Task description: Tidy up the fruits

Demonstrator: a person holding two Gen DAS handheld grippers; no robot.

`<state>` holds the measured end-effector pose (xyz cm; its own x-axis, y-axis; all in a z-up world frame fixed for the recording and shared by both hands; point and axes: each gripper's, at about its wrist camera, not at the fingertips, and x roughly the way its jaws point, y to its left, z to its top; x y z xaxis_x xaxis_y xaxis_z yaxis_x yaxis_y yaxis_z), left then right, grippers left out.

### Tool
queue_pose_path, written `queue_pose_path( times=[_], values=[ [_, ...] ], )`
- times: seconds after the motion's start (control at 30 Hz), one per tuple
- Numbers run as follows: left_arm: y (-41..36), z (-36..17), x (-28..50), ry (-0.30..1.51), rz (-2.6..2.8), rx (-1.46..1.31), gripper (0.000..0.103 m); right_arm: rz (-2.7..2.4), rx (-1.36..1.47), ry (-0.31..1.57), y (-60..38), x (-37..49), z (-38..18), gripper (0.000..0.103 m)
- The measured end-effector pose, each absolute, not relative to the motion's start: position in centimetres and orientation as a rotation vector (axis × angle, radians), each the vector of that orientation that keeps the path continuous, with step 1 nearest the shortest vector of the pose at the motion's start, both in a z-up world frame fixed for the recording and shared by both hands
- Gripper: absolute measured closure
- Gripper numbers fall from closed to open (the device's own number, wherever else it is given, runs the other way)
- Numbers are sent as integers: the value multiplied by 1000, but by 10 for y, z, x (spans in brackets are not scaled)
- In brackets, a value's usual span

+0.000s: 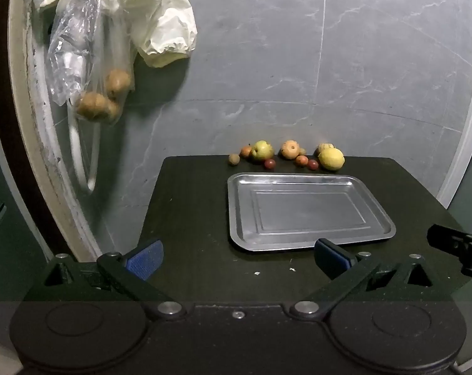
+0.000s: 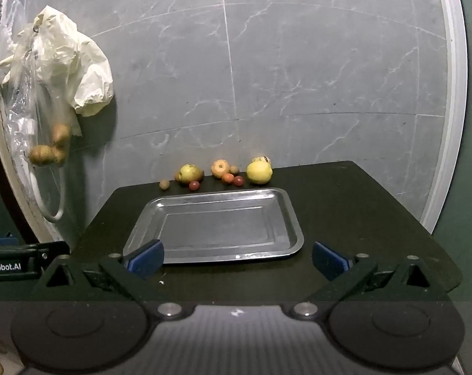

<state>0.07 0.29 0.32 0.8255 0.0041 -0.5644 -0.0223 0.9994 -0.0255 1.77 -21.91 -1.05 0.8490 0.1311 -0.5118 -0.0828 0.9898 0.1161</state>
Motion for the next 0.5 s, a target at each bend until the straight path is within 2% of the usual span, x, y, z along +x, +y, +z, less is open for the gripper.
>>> queue_pose_path(
  times=[0.5],
  values=[
    [3, 1, 5, 611, 15, -37, 1, 110, 99, 554, -219, 19, -14, 0]
  ],
)
